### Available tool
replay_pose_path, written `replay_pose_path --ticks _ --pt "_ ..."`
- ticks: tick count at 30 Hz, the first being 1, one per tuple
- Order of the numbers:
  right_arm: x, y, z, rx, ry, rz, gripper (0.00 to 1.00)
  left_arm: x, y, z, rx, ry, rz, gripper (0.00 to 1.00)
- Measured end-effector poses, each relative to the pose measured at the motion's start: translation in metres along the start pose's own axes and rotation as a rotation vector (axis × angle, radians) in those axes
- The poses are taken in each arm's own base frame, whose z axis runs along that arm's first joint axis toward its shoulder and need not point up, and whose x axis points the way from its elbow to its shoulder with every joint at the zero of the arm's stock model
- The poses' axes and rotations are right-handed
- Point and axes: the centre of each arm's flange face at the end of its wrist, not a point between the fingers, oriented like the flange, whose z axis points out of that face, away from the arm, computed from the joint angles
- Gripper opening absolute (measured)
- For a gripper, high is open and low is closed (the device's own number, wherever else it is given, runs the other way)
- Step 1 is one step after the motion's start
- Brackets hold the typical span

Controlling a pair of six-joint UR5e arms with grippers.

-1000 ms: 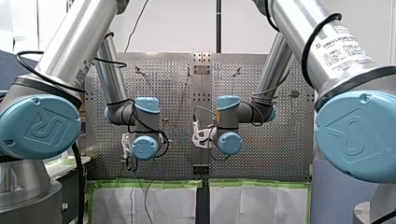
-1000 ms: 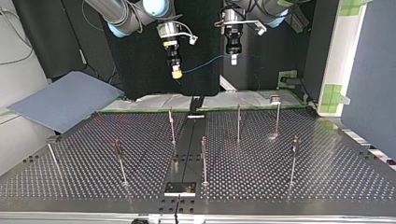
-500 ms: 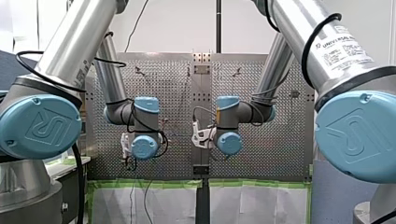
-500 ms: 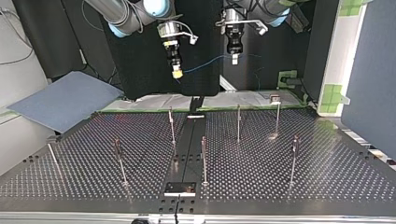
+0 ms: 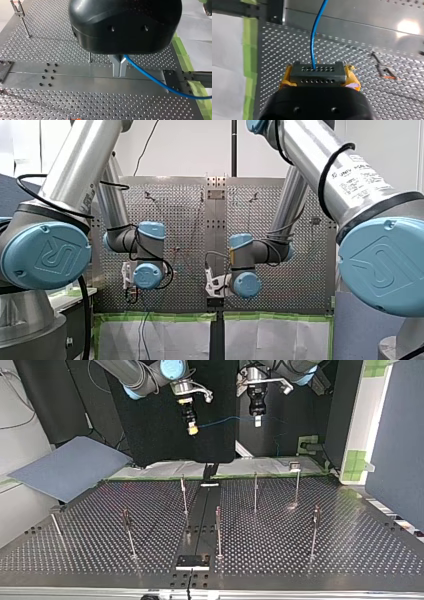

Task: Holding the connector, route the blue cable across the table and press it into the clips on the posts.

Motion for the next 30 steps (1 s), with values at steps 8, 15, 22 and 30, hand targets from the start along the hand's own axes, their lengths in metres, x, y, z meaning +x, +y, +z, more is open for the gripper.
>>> replay_pose_path --ticks 8,15,22,30 --pt "-0.005 0.001 -0.005 0.005 -0.05 -0.014 0.0 0.0 0.0 0.0 0.0 0.0 0.0 0.02" --pt "0.018 -0.002 0.006 0.016 -0.008 0.016 0.0 -0.016 -0.008 0.01 0.03 -0.026 0.007 0.02" --pt "0.061 -0.006 0.018 0.051 0.058 0.083 0.0 -0.036 -0.004 0.018 -0.003 -0.039 0.026 0.02" --pt "0.117 -0.005 0.029 0.113 0.12 0.164 0.0 -0.072 0.001 0.039 -0.094 -0.082 0.015 0.02"
